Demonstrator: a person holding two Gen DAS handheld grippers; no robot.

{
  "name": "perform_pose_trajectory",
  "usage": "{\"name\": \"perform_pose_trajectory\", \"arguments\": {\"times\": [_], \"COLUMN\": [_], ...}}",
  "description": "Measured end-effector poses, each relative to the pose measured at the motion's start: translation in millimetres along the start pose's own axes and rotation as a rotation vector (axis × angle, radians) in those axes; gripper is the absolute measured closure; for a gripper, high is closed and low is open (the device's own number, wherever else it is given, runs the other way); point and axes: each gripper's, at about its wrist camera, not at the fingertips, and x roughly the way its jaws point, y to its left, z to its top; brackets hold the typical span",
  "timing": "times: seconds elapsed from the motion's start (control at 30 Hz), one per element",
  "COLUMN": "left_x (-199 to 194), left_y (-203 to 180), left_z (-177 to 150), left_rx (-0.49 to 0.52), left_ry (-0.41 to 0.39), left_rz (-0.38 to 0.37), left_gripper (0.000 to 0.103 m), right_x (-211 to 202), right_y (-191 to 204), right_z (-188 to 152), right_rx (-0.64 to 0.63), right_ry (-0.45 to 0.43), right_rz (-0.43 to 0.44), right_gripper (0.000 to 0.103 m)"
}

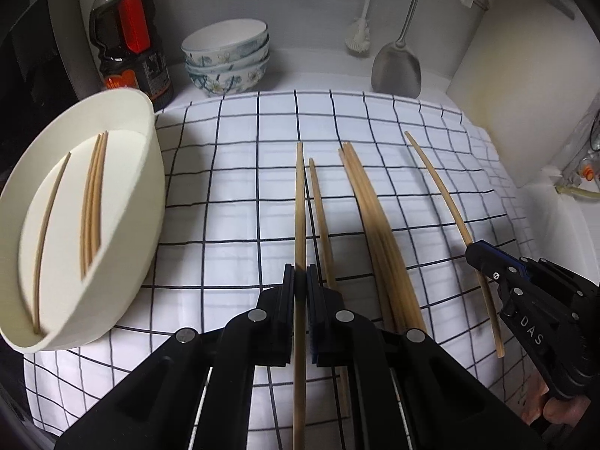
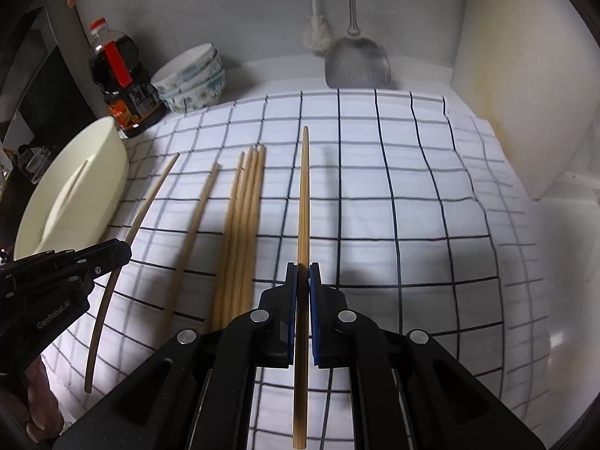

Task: Organize utensils
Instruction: 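Carry the chopstick in the right tool into the white basin and release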

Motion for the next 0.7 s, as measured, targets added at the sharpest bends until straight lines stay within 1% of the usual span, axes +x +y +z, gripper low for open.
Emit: {"name": "perform_pose_trajectory", "arguments": {"times": [0.17,0.3,0.43,0.57,0.7], "left_x": [-33,-62,-83,-97,-106], "left_y": [16,36,68,104,140], "left_z": [11,22,27,30,30], "left_rx": [-0.018,-0.030,-0.063,-0.099,-0.138], "left_ry": [-0.045,-0.102,-0.142,-0.172,-0.195], "left_rz": [-0.012,0.005,0.042,0.087,0.128], "left_gripper": [0.096,0.096,0.096,0.096,0.096], "right_x": [-24,-37,-44,-49,-46], "right_y": [16,36,67,106,144], "right_z": [10,21,34,47,56], "right_rx": [-0.014,-0.014,-0.047,-0.091,-0.132], "right_ry": [-0.029,-0.052,-0.078,-0.105,-0.108], "right_rz": [0.010,0.044,0.076,0.115,0.150], "right_gripper": [0.097,0.097,0.097,0.097,0.097]}}
